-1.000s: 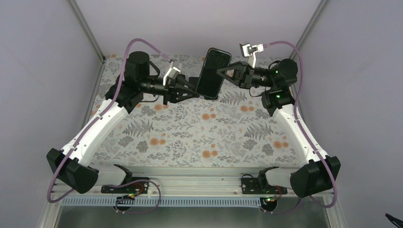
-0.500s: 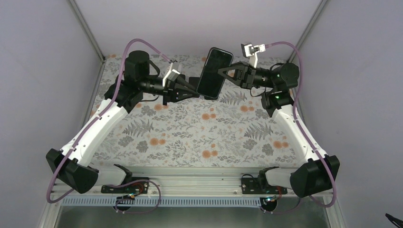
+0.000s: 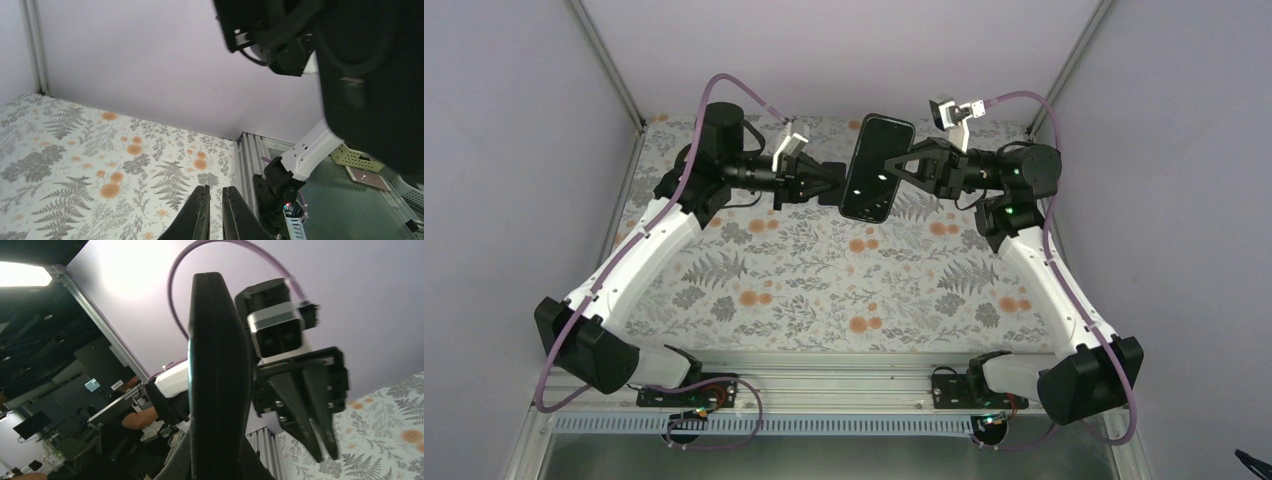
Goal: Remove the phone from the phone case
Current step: Remove the phone case from the phone.
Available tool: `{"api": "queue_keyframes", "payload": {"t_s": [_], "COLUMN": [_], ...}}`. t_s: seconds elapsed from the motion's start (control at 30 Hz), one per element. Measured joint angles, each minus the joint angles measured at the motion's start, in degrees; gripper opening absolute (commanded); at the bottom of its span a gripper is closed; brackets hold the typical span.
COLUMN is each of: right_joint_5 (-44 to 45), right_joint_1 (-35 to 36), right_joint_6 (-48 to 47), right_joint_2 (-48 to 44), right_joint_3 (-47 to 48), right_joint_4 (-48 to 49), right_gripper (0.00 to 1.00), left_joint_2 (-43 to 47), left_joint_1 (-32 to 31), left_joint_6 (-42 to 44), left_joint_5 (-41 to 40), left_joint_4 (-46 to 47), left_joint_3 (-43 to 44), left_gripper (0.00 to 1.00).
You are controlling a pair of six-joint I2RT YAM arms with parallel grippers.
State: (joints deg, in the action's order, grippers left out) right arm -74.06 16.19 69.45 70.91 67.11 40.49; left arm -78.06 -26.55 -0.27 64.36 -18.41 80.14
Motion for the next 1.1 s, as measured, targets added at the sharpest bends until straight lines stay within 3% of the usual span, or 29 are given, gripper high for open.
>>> {"api": "queue_keyframes", "payload": {"t_s": [0.23, 0.33, 0.6, 0.77, 0.83, 1.1], "right_joint_5": [-1.36, -1.55, -2.19, -3.23, -3.32, -3.15], "right_joint_1": [0.24, 0.22, -0.96, -3.02, -3.61, -3.91], "right_joint_6": [-0.33, -1.92, -8.22, -16.46, -18.97, -22.53], "right_joint_2": [-1.01, -1.01, -0.04, 4.04, 5.01, 5.75], "right_joint_3": [0.02, 0.28, 2.97, 9.18, 9.84, 9.64], "right_joint_4": [0.33, -1.97, -9.22, -17.57, -19.98, -22.93], "right_gripper": [0.03, 0.04, 0.04, 0.04, 0.04, 0.04], "left_joint_2": [-0.55, 0.13, 1.86, 4.48, 4.98, 5.33], "left_joint_1": [0.33, 0.35, 0.33, 0.33, 0.59, 1.75], "left_joint_6": [-0.52, 1.05, 7.26, 10.03, 10.19, 10.93], "left_joint_5": [-0.72, -0.35, 0.76, -1.79, -3.58, -5.55], "left_joint_4": [0.63, -0.17, -7.65, -9.55, -9.66, -12.15], "left_joint_3": [-0.57, -0.74, 1.53, 2.36, 3.26, 3.98], "left_gripper": [0.32, 0.53, 0.8, 0.88, 0.99, 1.0]}}
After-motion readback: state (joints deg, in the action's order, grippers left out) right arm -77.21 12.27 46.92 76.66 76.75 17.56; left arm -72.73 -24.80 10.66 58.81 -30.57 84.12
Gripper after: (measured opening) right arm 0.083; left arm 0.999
